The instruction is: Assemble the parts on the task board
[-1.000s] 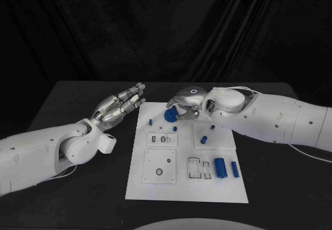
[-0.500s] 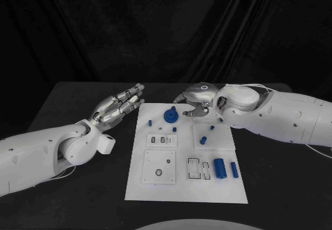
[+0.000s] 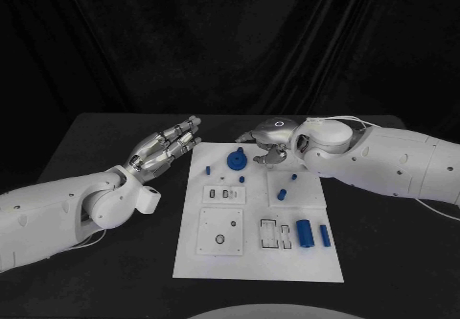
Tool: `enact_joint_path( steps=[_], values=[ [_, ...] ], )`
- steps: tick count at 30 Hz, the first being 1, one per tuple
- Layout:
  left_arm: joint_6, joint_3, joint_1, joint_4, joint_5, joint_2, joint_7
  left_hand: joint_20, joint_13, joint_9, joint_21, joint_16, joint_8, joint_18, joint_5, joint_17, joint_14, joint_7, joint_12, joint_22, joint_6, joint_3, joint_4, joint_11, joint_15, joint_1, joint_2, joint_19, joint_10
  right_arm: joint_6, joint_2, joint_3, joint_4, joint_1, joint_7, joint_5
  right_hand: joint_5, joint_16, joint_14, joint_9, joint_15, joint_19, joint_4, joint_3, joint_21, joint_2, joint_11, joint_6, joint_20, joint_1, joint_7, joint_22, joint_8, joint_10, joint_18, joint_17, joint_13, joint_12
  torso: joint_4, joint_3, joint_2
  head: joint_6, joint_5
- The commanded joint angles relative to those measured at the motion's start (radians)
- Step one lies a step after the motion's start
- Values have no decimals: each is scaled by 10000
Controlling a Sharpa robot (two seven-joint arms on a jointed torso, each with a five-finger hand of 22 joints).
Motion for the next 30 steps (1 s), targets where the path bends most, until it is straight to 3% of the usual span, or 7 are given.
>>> enact_joint_path(
  steps=[1, 11, 15, 17, 18, 20, 30],
  values=[
    [153, 7, -16, 7, -35, 17, 110, 46, -6, 4, 31, -6, 31, 178, 52, 11, -17, 7, -15, 15, -30, 53, -18, 75, 82, 82, 3, -5, 18, 333, 90, 5, -105, -61, -84, -62, 191, -78, 834, -30, -115, -22, -117, 76, -60, 91, -121, -50, -73, 72, -58, 640, -8, 1038, 97, 2148, 2635, 26, 47, 10, 14, 3, -42],
    [169, 7, -17, -27, -35, 42, 107, 47, -5, 4, 32, -6, 31, 178, 57, 11, -17, 11, -14, 15, -33, 62, -26, 81, 83, 89, 2, -3, 22, 558, 293, 5, -253, -160, -44, -62, 380, -112, 817, -29, -163, -47, -183, 166, -124, 124, -179, 133, -120, 54, -134, 630, 28, 1038, 106, 2112, 2635, 26, 37, -13, 11, -37, -36],
    [173, 7, -19, -37, -35, 46, 106, 50, -5, 3, 31, -7, 31, 178, 63, 11, -18, 18, -13, 14, -38, 76, -38, 89, 84, 100, 4, -4, 22, 621, 323, 5, -268, -183, -37, -62, 394, -114, 818, 60, -194, -46, -180, 203, -145, 151, -214, 866, -153, -48, -175, 643, 159, 1038, 105, 2115, 2635, 26, 42, -16, 13, -43, -34],
    [172, 7, -19, -41, -35, 45, 102, 50, -5, 3, 31, -7, 31, 178, 63, 11, -18, 18, -13, 14, -38, 76, -38, 89, 84, 100, 4, -4, 22, 625, 320, 5, -265, -188, -35, -62, 393, -112, 821, 141, -217, -41, -193, 233, -154, 166, -240, 1481, -175, -94, -203, 655, 268, 1038, 104, 2122, 2635, 26, 39, -11, 19, -43, -31],
    [171, 7, -20, -43, -35, 45, 100, 50, -5, 3, 31, -7, 31, 178, 63, 11, -18, 18, -13, 14, -38, 76, -38, 89, 84, 100, 4, -4, 22, 623, 316, 5, -262, -190, -34, -62, 389, -115, 820, 232, -225, -38, -204, 258, -165, 174, -243, 2116, -188, -132, -193, 663, 391, 1038, 102, 2120, 2635, 26, 30, -9, 15, -44, -27],
    [170, 7, -20, -48, -35, 43, 96, 52, -6, 3, 31, -8, 31, 178, 68, 10, -19, 22, -13, 14, -42, 88, -46, 93, 84, 109, 8, -4, 21, 621, 309, 5, -257, -192, -35, -62, 376, -115, 822, 318, -225, -34, -229, 300, -183, 185, -235, 2563, -196, -183, -177, 677, 512, 1038, 100, 2125, 2635, 26, 27, -9, 12, -41, -24],
    [167, 7, -25, -77, -35, 48, 64, 54, -7, 2, 31, -8, 30, 178, 72, 10, -19, 26, -14, 14, -52, 110, -58, 97, 84, 121, 18, -4, 17, 595, 219, 5, -224, -196, -100, -62, 354, -116, 828, 724, -123, -4, -288, 432, -239, 230, -92, 3769, -121, -384, 20, 748, 940, 1038, 90, 2141, 2635, 26, 2, -5, -8, -77, 14]
  ],
)
